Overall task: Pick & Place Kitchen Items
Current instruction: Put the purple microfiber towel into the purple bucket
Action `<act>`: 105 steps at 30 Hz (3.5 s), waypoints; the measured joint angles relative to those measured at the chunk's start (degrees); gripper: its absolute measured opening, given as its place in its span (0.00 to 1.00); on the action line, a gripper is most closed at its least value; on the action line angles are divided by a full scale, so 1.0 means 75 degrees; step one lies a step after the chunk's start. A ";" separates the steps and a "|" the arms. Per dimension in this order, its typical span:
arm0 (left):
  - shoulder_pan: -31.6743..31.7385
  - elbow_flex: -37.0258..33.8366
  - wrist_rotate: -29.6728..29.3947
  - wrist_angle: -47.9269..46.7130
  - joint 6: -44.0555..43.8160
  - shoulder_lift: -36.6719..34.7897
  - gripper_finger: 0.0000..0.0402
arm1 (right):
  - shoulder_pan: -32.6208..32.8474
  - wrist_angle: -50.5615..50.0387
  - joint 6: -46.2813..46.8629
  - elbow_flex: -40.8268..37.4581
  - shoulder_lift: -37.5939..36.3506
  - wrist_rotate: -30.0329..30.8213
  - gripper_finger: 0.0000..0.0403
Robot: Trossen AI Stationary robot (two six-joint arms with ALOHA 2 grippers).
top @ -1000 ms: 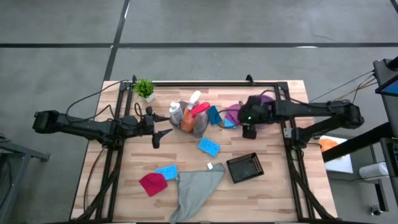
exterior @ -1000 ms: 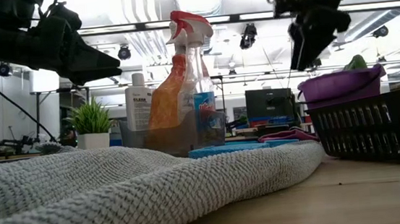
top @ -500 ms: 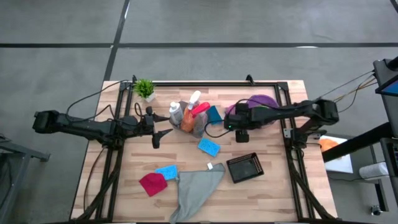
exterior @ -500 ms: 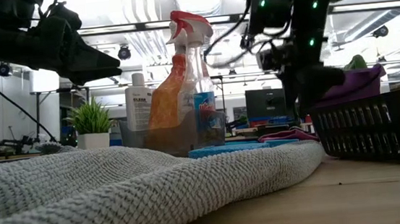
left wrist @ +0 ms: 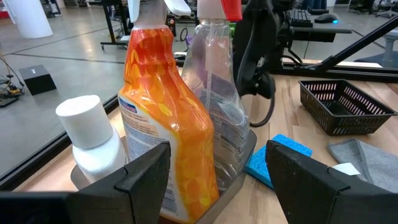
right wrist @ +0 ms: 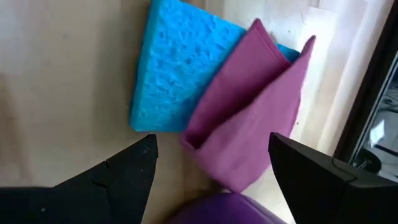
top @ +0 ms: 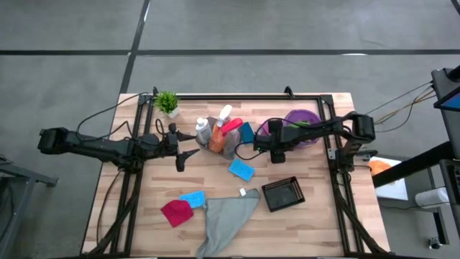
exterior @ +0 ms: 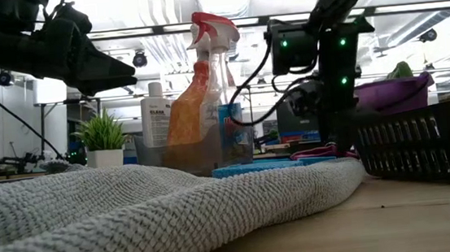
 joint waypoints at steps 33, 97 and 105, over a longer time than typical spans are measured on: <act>0.0001 0.0000 0.0000 0.0003 0.0003 0.0000 0.66 | 0.0052 0.0054 0.0417 0.0005 -0.2970 -0.0443 0.04; 0.0002 0.0000 0.0000 -0.0020 -0.0003 0.0003 0.66 | -0.1193 -0.3325 0.3238 -0.0534 -0.5068 -0.0586 0.36; -0.0001 0.0000 0.0000 -0.0028 -0.0003 0.0000 0.66 | -0.1182 -0.3319 0.3016 -0.0441 -0.5164 -0.0564 0.73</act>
